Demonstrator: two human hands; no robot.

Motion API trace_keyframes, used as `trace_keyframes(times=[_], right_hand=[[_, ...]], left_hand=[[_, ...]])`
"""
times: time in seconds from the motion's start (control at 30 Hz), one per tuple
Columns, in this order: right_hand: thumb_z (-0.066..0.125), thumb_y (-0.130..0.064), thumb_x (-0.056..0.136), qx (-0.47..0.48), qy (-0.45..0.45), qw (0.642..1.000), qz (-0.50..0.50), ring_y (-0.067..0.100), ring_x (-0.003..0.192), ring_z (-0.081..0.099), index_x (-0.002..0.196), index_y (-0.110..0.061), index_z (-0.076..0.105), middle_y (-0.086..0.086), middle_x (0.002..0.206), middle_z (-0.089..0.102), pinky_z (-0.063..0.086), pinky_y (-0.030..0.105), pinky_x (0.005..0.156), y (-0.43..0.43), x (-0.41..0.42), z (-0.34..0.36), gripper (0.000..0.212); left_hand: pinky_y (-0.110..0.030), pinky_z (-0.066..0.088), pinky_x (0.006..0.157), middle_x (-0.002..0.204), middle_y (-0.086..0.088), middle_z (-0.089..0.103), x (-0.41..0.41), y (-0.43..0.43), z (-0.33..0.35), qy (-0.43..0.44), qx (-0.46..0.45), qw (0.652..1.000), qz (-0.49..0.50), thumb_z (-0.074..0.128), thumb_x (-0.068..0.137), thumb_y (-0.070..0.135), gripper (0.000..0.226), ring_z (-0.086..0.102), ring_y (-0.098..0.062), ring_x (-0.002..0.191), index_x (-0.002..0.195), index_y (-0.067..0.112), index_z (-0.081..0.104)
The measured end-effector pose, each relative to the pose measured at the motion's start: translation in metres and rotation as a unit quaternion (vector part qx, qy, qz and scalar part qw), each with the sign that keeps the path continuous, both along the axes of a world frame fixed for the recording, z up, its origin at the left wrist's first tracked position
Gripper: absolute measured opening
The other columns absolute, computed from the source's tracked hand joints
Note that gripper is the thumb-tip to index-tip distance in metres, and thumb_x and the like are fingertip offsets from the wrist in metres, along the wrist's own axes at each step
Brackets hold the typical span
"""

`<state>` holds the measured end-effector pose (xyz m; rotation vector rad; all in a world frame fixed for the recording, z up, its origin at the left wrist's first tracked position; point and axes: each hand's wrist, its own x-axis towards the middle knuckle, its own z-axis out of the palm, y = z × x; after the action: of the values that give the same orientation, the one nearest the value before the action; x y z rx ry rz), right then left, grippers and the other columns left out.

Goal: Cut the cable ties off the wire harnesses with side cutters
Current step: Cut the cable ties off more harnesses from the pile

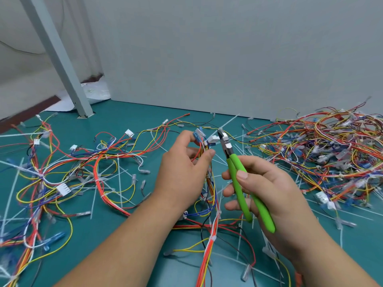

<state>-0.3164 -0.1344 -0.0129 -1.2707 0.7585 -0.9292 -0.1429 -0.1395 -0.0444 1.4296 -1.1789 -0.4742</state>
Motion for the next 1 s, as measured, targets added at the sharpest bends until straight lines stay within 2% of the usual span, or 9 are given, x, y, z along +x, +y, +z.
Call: trace_keyframes(times=[0.07, 0.23, 0.33, 0.43, 0.53, 0.63, 0.7, 0.83, 1.0], right_hand=[[0.077, -0.047, 0.061, -0.010, 0.021, 1.000, -0.016, 0.023, 0.078, 0.072, 0.100, -0.029, 0.077, 0.019, 0.104, 0.068, 0.060, 0.035, 0.062, 0.000, 0.000, -0.002, 0.043], [0.077, -0.052, 0.059, -0.012, 0.043, 0.994, -0.101, 0.018, 0.077, 0.070, 0.100, -0.028, 0.076, 0.010, 0.098, 0.072, 0.056, 0.029, 0.060, -0.006, -0.002, -0.006, 0.048], [0.078, -0.051, 0.058, -0.007, 0.041, 0.994, -0.101, 0.017, 0.082, 0.070, 0.099, -0.030, 0.077, 0.005, 0.098, 0.074, 0.055, 0.029, 0.063, -0.010, -0.005, -0.007, 0.046], [0.076, -0.056, 0.057, -0.052, 0.078, 0.990, -0.101, 0.010, 0.082, 0.069, 0.104, -0.032, 0.075, -0.003, 0.098, 0.075, 0.056, 0.026, 0.070, -0.009, -0.006, -0.007, 0.052], [0.077, -0.056, 0.059, -0.095, 0.124, 0.984, -0.089, 0.006, 0.080, 0.070, 0.104, -0.040, 0.075, -0.010, 0.093, 0.076, 0.052, 0.017, 0.068, -0.009, -0.007, -0.008, 0.048], [0.078, -0.060, 0.057, -0.117, 0.147, 0.978, -0.090, 0.011, 0.076, 0.068, 0.107, -0.047, 0.072, -0.001, 0.087, 0.075, 0.050, 0.023, 0.068, -0.010, -0.007, -0.011, 0.052], [0.080, -0.054, 0.061, -0.123, 0.146, 0.977, -0.095, 0.010, 0.073, 0.067, 0.105, -0.048, 0.073, 0.000, 0.084, 0.075, 0.050, 0.023, 0.068, -0.012, -0.006, -0.011, 0.045], [0.080, -0.047, 0.065, -0.137, 0.141, 0.976, -0.092, 0.012, 0.075, 0.068, 0.104, -0.047, 0.075, 0.001, 0.087, 0.075, 0.051, 0.023, 0.068, -0.012, -0.008, -0.012, 0.039], [0.081, -0.043, 0.065, -0.175, 0.158, 0.967, -0.096, 0.007, 0.085, 0.071, 0.105, -0.044, 0.075, -0.013, 0.099, 0.075, 0.055, 0.018, 0.069, -0.011, -0.007, -0.013, 0.041]], left_hand=[[-0.019, 0.044, 0.054, 0.069, 0.003, 0.073, 0.000, 0.000, 0.002, 0.025, -0.012, 1.000, -0.004, 0.074, 0.090, 0.025, 0.017, 0.060, -0.008, 0.054, 0.091, 0.031, 0.058], [-0.024, 0.056, 0.066, 0.078, 0.001, 0.074, -0.003, 0.000, 0.005, 0.058, -0.037, 0.998, -0.014, 0.077, 0.089, 0.019, 0.015, 0.070, -0.019, 0.071, 0.085, 0.030, 0.067], [-0.035, 0.059, 0.070, 0.079, 0.001, 0.074, -0.003, 0.001, 0.004, 0.057, -0.040, 0.997, -0.010, 0.076, 0.089, 0.020, 0.012, 0.070, -0.024, 0.073, 0.085, 0.029, 0.068], [-0.041, 0.059, 0.077, 0.081, 0.004, 0.076, -0.002, 0.001, 0.003, 0.054, -0.029, 0.998, -0.009, 0.076, 0.089, 0.020, 0.009, 0.071, -0.023, 0.078, 0.087, 0.027, 0.070], [-0.040, 0.059, 0.077, 0.081, 0.006, 0.076, -0.002, 0.000, 0.003, 0.050, -0.029, 0.998, -0.008, 0.075, 0.090, 0.019, 0.009, 0.072, -0.018, 0.077, 0.087, 0.026, 0.070], [-0.040, 0.060, 0.077, 0.081, 0.008, 0.076, -0.002, 0.000, 0.003, 0.051, -0.031, 0.998, -0.011, 0.075, 0.090, 0.019, 0.014, 0.072, -0.017, 0.078, 0.084, 0.030, 0.069], [-0.041, 0.060, 0.078, 0.082, 0.008, 0.076, -0.002, 0.000, 0.003, 0.054, -0.031, 0.998, -0.015, 0.074, 0.090, 0.018, 0.015, 0.072, -0.018, 0.079, 0.084, 0.031, 0.069], [-0.039, 0.060, 0.078, 0.082, 0.008, 0.075, -0.002, -0.001, 0.002, 0.052, -0.028, 0.998, -0.018, 0.074, 0.091, 0.017, 0.015, 0.071, -0.018, 0.080, 0.085, 0.030, 0.070], [-0.038, 0.058, 0.074, 0.081, 0.005, 0.075, -0.001, -0.002, 0.001, 0.053, -0.026, 0.998, -0.021, 0.075, 0.091, 0.016, 0.013, 0.070, -0.023, 0.079, 0.085, 0.028, 0.071]])
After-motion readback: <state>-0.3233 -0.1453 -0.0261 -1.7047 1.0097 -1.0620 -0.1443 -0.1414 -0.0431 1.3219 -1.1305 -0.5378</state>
